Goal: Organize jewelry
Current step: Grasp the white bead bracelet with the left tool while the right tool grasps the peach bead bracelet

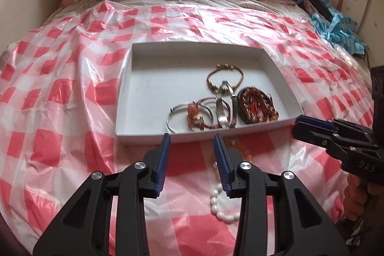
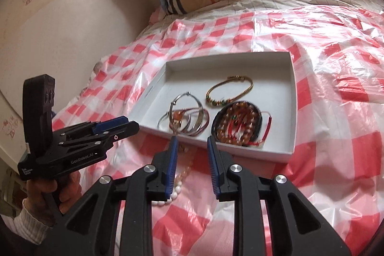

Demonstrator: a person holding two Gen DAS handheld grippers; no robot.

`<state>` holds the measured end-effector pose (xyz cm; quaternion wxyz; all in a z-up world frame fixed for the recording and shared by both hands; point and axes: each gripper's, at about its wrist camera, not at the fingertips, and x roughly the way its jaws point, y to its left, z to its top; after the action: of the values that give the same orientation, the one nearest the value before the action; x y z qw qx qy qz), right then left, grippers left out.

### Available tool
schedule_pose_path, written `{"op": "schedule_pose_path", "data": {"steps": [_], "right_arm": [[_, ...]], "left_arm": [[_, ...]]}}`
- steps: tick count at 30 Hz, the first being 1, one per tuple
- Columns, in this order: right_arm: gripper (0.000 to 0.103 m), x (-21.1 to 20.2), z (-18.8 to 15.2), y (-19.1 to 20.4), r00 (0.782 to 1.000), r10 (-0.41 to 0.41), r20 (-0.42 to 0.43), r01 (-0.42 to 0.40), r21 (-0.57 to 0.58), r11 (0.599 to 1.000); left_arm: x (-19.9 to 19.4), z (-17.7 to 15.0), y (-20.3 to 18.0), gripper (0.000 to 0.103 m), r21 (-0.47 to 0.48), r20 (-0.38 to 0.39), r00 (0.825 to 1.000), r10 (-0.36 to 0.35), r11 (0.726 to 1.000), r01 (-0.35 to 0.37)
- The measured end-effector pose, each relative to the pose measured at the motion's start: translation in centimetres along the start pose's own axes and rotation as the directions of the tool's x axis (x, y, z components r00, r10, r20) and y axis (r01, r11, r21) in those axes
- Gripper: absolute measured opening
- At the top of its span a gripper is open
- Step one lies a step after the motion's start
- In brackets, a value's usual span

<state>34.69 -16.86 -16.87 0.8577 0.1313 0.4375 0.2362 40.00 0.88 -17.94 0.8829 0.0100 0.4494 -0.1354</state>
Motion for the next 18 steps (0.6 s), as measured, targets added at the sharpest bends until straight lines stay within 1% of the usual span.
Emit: {"op": "schedule_pose_path", "data": {"steps": [2,4,6,10,12,13,15,18], "right_arm": [[0.028,1.4,-0.7,0.3,0.998,-0.014,-0.060,0.013,-0.020,1.000],[0.028,2.8,-1.1,0.5,0.994,-0.021,-0.104,0.018,-0.034,0.999],[0.028,3.9,-1.4,0.8,0.991,-0.031,-0.130,0.025,-0.048,0.999],[0.028,5.7,-1.3,1.8,0.986,-0.054,-0.156,0.040,-0.095,0.995],[0.030,6.6,-1.2,2.2,0.982,-0.086,-0.169,0.066,-0.126,0.990],[0.031,7.1,-1.3,2.3,0.978,-0.106,-0.178,0.082,-0.140,0.987],[0.031,7.3,-1.3,2.4,0.972,-0.146,-0.185,0.115,-0.168,0.979],[0.031,6.4,-1.7,1.8,0.955,-0.224,-0.193,0.187,-0.196,0.963]], "left_arm": [[0.2,-1.3,-0.7,0.037,0.037,-0.038,0.999,-0.016,0.999,0.017],[0.5,-2.4,-1.3,0.039,0.068,-0.068,0.998,-0.014,0.997,0.019],[1.0,-3.1,-1.6,0.039,0.087,-0.094,0.995,-0.014,0.996,0.022],[2.1,-3.9,-1.5,0.040,0.081,-0.140,0.990,-0.030,0.996,0.042],[2.3,-4.1,-1.7,0.041,0.084,-0.154,0.987,-0.053,0.994,0.066],[2.5,-4.3,-1.8,0.042,0.094,-0.160,0.986,-0.053,0.993,0.069],[2.8,-4.7,-2.2,0.042,0.126,-0.166,0.986,-0.032,0.991,0.053],[2.7,-4.6,-2.3,0.041,0.154,-0.170,0.985,0.005,0.988,0.022]]}}
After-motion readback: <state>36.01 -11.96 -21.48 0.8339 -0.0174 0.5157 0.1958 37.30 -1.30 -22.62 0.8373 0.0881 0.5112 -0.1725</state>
